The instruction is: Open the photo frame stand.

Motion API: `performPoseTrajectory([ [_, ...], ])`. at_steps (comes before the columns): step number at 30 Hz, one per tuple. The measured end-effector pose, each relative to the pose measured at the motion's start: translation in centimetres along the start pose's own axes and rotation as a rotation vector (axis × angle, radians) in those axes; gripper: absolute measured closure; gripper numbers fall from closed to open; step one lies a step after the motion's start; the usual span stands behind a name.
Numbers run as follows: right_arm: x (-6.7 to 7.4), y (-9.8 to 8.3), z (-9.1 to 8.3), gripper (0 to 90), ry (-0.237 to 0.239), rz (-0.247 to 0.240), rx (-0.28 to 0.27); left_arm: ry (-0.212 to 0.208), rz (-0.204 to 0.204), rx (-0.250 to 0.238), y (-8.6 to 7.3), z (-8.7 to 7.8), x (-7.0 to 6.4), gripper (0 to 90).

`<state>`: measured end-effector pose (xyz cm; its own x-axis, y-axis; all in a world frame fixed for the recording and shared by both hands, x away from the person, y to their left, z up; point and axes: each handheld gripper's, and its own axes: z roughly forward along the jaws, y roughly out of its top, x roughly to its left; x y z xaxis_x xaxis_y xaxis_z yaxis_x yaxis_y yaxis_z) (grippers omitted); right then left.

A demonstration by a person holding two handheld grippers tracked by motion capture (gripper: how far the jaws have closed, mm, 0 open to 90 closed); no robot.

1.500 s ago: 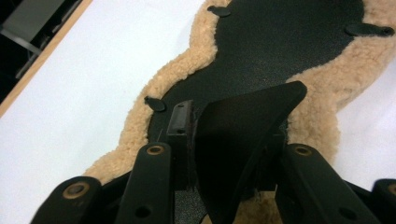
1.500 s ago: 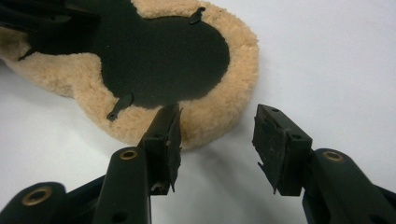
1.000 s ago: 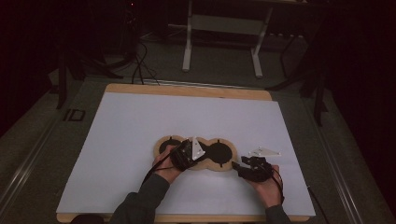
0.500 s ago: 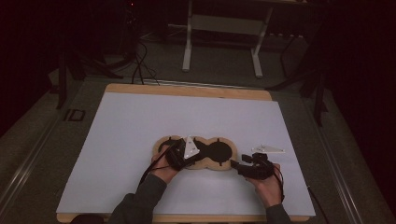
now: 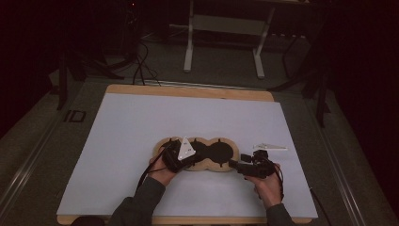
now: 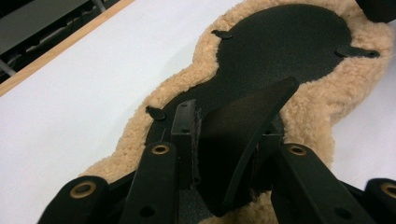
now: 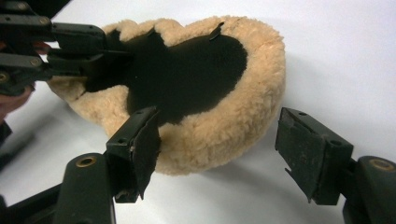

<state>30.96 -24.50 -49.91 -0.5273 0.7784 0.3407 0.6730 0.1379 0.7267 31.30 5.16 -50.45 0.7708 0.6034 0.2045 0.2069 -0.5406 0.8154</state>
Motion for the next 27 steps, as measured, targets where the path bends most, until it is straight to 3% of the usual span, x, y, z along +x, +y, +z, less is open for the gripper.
performPoseTrajectory([
  [10,-0.5,1.1,1.0,28.0,0.087,0.066,0.018,-0.015,-0.033,-0.045,-0.5,-0.7,0.6,70.7],
  [16,-0.8,1.4,1.2,28.2,0.177,0.131,0.021,-0.036,-0.067,-0.084,-0.8,-1.1,1.0,70.3],
  [20,-0.6,1.8,1.2,32.3,0.230,0.134,0.031,-0.057,-0.093,-0.117,-1.1,-1.7,1.3,69.1],
  [27,-0.4,1.8,0.8,38.3,0.264,0.144,0.005,-0.092,-0.151,-0.129,-1.4,-2.2,1.4,61.4],
])
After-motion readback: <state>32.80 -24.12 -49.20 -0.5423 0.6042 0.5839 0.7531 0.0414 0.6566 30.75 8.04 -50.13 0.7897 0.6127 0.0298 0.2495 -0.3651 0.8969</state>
